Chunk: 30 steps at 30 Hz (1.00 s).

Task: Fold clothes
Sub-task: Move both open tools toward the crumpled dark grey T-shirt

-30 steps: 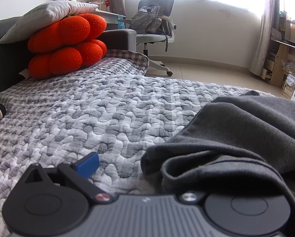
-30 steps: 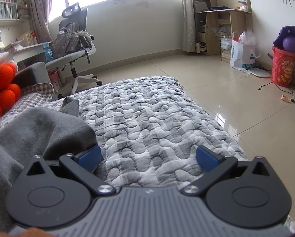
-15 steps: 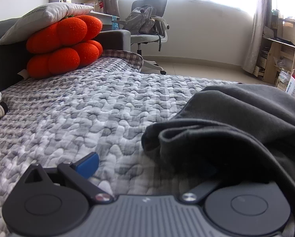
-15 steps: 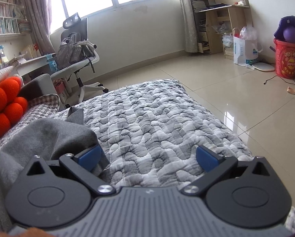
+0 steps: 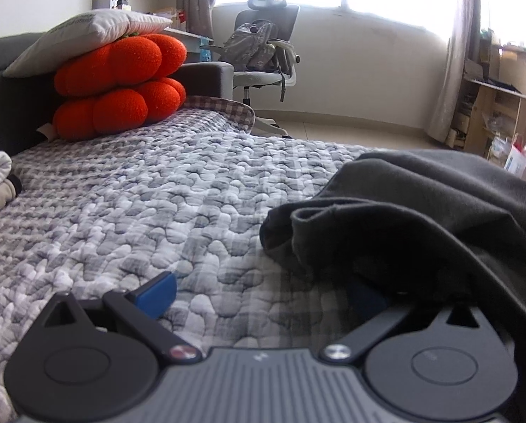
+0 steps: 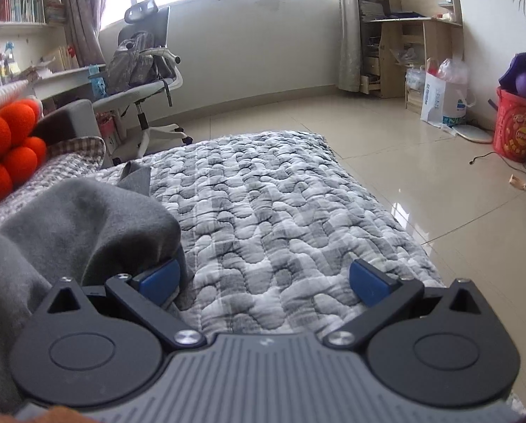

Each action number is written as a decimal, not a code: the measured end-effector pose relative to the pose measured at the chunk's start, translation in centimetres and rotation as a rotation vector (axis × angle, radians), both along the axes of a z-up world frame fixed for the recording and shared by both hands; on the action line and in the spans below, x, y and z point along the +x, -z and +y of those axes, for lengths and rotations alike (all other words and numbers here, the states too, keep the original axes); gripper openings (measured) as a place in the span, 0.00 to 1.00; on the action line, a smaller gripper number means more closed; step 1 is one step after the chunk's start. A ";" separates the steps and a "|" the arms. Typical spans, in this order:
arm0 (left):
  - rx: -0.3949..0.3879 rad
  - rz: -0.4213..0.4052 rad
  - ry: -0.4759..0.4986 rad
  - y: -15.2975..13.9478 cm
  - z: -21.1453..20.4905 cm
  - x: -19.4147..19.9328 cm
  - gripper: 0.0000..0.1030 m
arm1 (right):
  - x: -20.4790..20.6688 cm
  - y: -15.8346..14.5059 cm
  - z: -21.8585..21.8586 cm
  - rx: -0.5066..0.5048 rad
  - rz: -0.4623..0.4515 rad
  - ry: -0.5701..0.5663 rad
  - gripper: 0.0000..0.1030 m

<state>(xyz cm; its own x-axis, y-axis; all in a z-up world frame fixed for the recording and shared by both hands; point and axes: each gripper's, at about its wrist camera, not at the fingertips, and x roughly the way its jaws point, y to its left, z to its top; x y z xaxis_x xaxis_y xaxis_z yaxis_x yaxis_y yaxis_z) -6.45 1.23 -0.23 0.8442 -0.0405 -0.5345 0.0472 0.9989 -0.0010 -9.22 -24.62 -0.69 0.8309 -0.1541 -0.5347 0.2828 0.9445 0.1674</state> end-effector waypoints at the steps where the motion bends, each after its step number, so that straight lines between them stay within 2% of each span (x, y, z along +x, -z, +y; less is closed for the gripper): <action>1: 0.003 -0.002 -0.002 0.0 0.0 -0.1 1.00 | 0.0 0.0 0.0 0.000 -0.001 0.000 1.00; 9: 0.053 -0.017 -0.048 0.1 -0.1 -0.7 1.00 | -0.1 -0.2 0.2 -0.004 0.007 -0.025 1.00; 13: 0.057 -0.018 -0.053 0.2 0.4 -1.4 1.00 | -1.1 -0.2 -0.5 0.037 -0.007 -0.051 1.00; 18: 0.066 -0.015 -0.046 0.1 1.0 -2.2 1.00 | -2.4 -0.4 -0.1 0.026 -0.008 -0.068 1.00; 21: 0.059 -0.004 -0.037 0.0 1.3 -2.3 1.00 | -3.3 -0.6 -0.4 0.002 0.003 -0.075 1.00; 27: 0.054 0.018 -0.012 -0.4 1.6 -3.1 1.00 | -6.2 -2.0 0.3 -0.147 -0.079 -0.104 1.00; 30: 0.039 0.031 0.012 -1.3 1.9 -3.6 1.00 | -7.7 -3.9 0.8 -0.153 -0.136 -0.172 1.00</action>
